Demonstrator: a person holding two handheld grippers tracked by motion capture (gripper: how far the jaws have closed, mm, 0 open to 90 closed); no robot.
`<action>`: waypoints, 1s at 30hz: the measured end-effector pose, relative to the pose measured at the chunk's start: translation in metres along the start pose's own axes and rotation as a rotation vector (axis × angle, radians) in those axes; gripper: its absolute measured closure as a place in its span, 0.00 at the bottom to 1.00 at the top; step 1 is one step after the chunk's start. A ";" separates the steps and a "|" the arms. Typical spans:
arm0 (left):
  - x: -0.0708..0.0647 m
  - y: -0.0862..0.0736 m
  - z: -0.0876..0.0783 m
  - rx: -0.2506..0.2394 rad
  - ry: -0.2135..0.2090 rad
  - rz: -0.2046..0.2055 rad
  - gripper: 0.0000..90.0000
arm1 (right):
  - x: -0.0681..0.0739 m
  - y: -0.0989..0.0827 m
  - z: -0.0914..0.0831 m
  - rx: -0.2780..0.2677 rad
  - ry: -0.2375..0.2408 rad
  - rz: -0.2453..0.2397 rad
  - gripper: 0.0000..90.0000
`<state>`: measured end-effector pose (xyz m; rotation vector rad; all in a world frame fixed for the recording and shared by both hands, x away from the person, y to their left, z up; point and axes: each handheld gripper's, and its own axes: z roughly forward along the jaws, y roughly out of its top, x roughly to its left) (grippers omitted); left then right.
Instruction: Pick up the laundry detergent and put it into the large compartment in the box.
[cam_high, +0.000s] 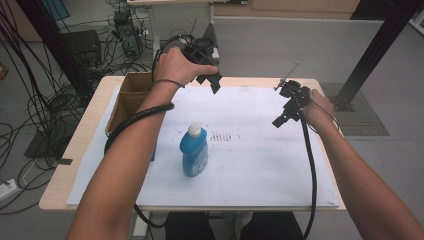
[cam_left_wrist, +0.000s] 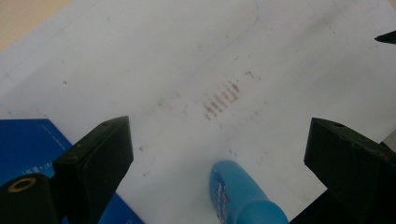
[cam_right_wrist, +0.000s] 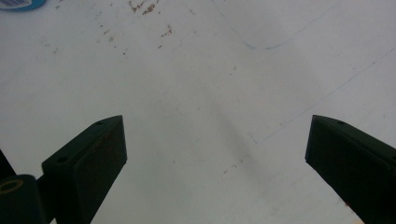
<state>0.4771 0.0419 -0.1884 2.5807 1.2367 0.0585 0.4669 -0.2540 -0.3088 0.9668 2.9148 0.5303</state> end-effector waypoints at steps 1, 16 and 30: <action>0.000 -0.001 0.000 0.003 -0.001 0.005 0.09 | 0.000 0.000 0.000 0.001 0.001 0.004 0.06; -0.014 -0.030 -0.004 -0.056 -0.022 0.017 0.09 | 0.000 0.001 0.006 0.019 0.003 -0.010 0.06; -0.025 -0.050 -0.005 -0.082 -0.043 0.047 0.09 | 0.001 0.000 0.008 0.041 -0.012 -0.021 0.06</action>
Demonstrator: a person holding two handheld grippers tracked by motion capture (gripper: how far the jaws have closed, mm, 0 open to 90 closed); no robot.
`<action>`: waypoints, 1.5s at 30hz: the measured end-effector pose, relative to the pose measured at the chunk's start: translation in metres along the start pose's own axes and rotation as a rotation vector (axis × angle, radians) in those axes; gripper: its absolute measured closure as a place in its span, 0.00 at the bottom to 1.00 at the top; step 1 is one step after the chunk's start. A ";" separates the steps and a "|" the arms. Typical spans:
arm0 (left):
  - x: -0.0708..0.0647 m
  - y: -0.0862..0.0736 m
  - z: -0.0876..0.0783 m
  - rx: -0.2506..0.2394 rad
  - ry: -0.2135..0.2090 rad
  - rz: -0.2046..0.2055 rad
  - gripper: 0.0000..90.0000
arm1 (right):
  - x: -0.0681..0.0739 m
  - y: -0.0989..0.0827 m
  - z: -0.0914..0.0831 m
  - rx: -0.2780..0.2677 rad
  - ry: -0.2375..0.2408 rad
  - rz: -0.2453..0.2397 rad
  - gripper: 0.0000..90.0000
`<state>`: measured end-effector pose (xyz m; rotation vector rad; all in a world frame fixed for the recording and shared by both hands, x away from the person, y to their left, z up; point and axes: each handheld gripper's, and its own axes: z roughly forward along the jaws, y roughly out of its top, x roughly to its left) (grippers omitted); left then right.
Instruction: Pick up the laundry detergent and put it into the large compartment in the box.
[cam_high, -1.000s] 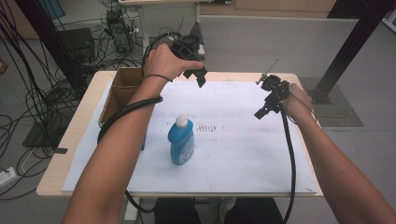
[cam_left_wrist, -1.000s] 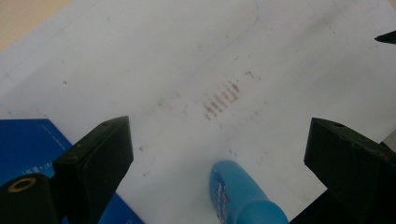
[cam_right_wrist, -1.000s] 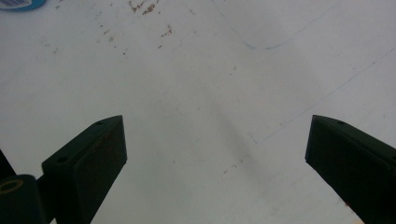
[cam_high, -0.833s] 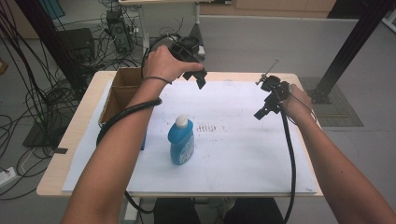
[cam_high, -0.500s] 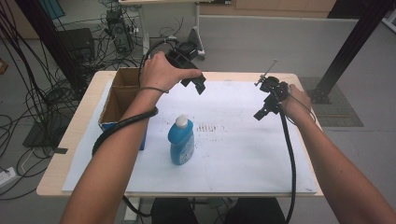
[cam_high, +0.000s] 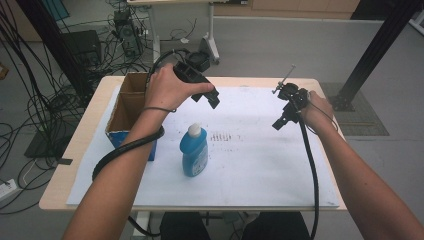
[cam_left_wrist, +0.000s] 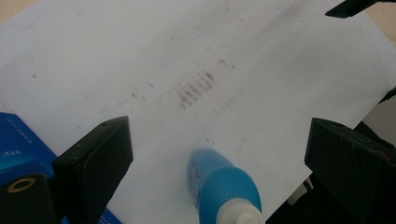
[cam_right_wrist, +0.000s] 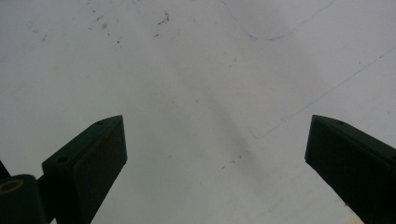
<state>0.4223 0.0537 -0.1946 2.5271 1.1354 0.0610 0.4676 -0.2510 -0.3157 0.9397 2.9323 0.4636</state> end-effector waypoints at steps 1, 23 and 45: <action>0.000 0.000 0.000 0.000 0.000 0.000 0.09 | 0.000 0.000 0.000 0.003 -0.002 -0.001 0.06; -0.010 -0.025 0.003 -0.007 -0.014 0.003 0.07 | 0.002 -0.004 -0.002 0.008 -0.005 0.004 0.06; -0.018 -0.042 0.011 0.002 0.011 0.005 0.06 | 0.004 -0.004 0.000 0.014 -0.003 -0.001 0.06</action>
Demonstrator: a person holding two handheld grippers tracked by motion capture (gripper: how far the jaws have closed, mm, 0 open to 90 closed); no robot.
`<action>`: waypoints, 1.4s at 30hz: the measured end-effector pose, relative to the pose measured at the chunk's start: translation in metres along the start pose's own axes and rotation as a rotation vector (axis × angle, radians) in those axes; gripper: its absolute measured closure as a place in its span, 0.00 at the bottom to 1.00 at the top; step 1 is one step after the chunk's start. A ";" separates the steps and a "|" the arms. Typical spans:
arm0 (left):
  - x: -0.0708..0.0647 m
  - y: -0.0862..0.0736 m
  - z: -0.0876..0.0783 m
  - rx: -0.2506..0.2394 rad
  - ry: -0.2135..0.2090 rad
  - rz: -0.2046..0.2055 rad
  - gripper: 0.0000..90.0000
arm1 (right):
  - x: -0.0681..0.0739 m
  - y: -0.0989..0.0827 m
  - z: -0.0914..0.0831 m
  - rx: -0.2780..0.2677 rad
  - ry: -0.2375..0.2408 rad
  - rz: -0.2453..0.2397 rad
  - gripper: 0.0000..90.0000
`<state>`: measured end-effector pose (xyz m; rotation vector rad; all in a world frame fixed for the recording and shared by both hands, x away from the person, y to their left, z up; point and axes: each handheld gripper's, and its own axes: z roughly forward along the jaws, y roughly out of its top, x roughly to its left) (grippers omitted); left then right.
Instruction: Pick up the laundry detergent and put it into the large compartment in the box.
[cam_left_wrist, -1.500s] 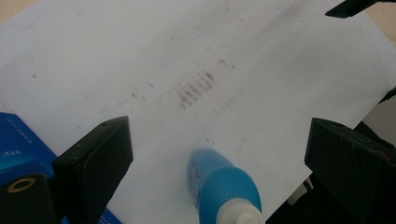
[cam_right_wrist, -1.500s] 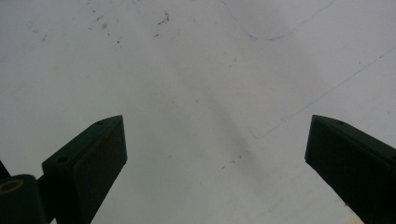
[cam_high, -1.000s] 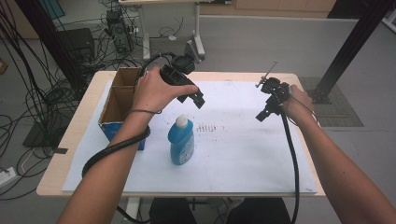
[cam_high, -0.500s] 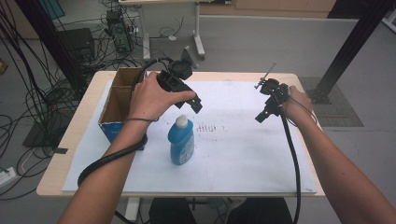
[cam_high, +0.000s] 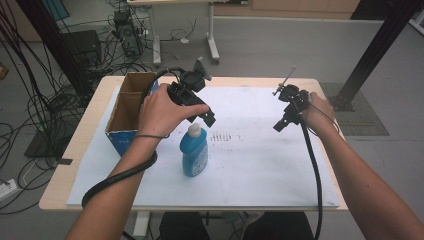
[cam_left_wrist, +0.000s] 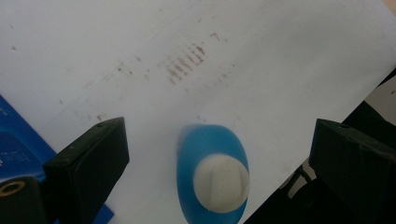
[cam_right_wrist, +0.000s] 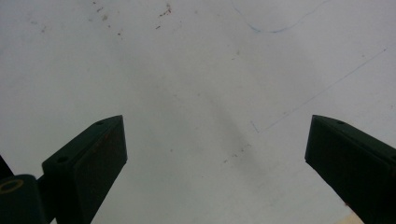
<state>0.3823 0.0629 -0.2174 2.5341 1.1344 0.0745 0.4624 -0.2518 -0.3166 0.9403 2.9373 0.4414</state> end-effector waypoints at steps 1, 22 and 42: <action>-0.001 -0.001 0.001 0.002 0.001 0.000 0.06 | 0.000 0.000 0.000 0.000 0.000 -0.001 0.06; -0.008 -0.017 0.019 0.028 0.022 -0.013 0.07 | 0.004 -0.002 0.004 0.010 0.001 -0.010 0.06; -0.013 -0.027 0.041 0.048 0.056 -0.012 0.07 | 0.006 -0.004 0.005 0.008 0.000 -0.013 0.06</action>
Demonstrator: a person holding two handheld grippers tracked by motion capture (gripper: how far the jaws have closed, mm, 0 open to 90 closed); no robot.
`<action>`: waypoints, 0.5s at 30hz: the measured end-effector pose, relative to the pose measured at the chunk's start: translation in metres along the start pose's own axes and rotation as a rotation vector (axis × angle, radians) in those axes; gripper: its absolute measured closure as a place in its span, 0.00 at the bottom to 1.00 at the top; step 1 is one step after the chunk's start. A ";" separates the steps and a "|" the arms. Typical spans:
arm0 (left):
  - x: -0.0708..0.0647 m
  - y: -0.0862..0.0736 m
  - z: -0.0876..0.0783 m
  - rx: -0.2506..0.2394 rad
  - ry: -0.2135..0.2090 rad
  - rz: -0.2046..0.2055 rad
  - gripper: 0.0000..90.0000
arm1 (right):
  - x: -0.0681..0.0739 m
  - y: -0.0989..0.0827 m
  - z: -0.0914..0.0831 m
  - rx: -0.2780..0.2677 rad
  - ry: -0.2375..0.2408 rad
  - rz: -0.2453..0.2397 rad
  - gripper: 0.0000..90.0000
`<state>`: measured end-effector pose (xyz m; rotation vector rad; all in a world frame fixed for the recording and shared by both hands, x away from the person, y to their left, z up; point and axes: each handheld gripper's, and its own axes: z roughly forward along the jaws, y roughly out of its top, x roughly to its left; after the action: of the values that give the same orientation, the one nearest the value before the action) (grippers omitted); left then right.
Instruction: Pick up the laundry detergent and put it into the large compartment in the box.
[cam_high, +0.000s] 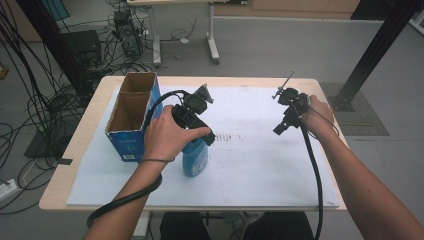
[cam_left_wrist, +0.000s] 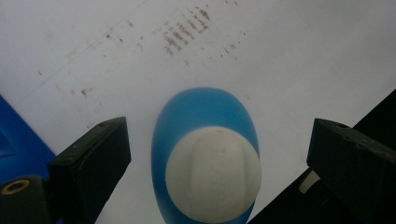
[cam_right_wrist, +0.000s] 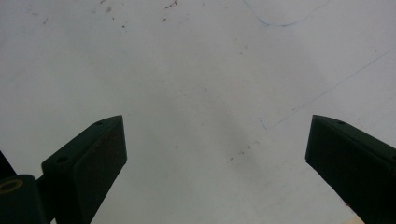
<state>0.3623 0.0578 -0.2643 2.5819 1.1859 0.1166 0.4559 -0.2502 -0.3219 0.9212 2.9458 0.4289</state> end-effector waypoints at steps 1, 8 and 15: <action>0.000 -0.001 0.001 0.002 0.000 -0.001 0.07 | 0.000 0.000 0.000 0.003 -0.001 0.000 0.06; 0.000 -0.004 0.009 0.008 0.011 -0.010 0.07 | 0.001 0.000 0.000 0.002 -0.002 -0.002 0.06; 0.000 -0.009 0.016 0.004 0.016 -0.015 0.07 | 0.002 0.000 0.001 0.004 -0.001 -0.003 0.05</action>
<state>0.3589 0.0592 -0.2820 2.5798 1.2125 0.1326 0.4543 -0.2486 -0.3229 0.9171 2.9475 0.4223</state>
